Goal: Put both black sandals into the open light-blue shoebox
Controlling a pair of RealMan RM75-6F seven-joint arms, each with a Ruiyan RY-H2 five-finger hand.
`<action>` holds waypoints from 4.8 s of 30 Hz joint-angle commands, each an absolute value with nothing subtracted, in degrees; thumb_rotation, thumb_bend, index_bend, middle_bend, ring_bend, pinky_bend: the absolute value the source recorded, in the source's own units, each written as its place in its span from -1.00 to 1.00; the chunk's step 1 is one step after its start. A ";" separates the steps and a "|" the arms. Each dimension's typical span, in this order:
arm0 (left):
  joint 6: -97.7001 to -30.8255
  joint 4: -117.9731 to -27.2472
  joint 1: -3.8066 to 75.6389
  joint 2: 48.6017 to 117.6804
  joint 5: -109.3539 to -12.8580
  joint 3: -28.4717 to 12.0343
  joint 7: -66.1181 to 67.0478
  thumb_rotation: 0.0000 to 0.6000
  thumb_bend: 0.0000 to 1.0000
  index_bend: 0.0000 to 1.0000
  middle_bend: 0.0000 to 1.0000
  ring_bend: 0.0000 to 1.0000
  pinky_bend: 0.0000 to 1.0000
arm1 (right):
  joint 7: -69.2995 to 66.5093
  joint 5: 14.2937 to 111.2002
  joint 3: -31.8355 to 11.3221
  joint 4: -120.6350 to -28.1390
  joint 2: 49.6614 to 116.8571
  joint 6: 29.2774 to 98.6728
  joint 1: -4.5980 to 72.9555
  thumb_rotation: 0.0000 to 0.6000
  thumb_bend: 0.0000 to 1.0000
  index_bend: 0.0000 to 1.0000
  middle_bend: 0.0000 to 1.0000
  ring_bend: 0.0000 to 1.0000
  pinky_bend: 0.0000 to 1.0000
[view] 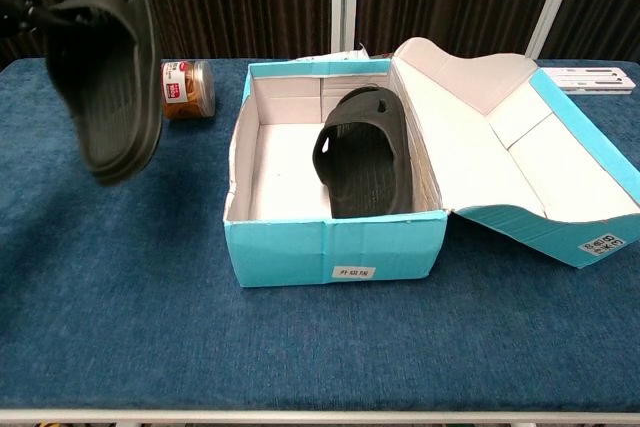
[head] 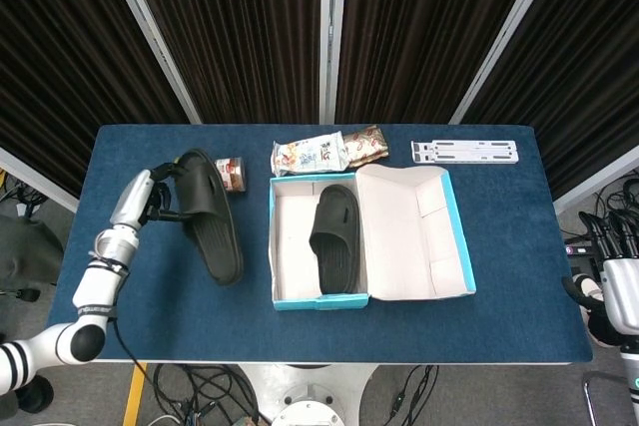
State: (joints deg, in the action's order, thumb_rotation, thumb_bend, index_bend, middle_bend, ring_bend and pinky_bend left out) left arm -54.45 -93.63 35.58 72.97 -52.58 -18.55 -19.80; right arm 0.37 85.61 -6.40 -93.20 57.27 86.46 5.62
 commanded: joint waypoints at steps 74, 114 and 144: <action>-46.56 -69.62 47.72 97.12 -72.59 -12.13 -14.65 1.00 -0.92 -0.70 -0.79 -0.86 -0.19 | 0.69 84.80 -6.03 -94.97 55.97 87.14 4.18 1.00 -0.77 -0.99 -0.74 -0.97 -0.75; -38.95 -83.09 54.18 86.32 -64.01 -11.33 -0.39 1.00 -0.94 -0.59 -0.70 -0.92 -0.50 | -0.78 84.69 -5.98 -93.60 56.43 86.71 4.09 1.00 -0.76 -0.99 -0.74 -0.97 -0.75; -90.10 -95.00 14.60 69.78 -69.09 1.15 10.07 1.00 -0.94 -0.59 -0.70 -0.92 -0.65 | -14.46 89.93 -3.76 -88.83 59.86 86.99 4.26 1.00 -0.75 -0.99 -0.80 -1.00 -0.75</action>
State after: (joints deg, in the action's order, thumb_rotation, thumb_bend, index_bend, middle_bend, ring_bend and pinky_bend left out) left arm -87.48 -94.46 16.88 69.71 -67.23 -0.34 9.89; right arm -14.72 89.80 -3.89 -88.62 59.70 86.78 4.45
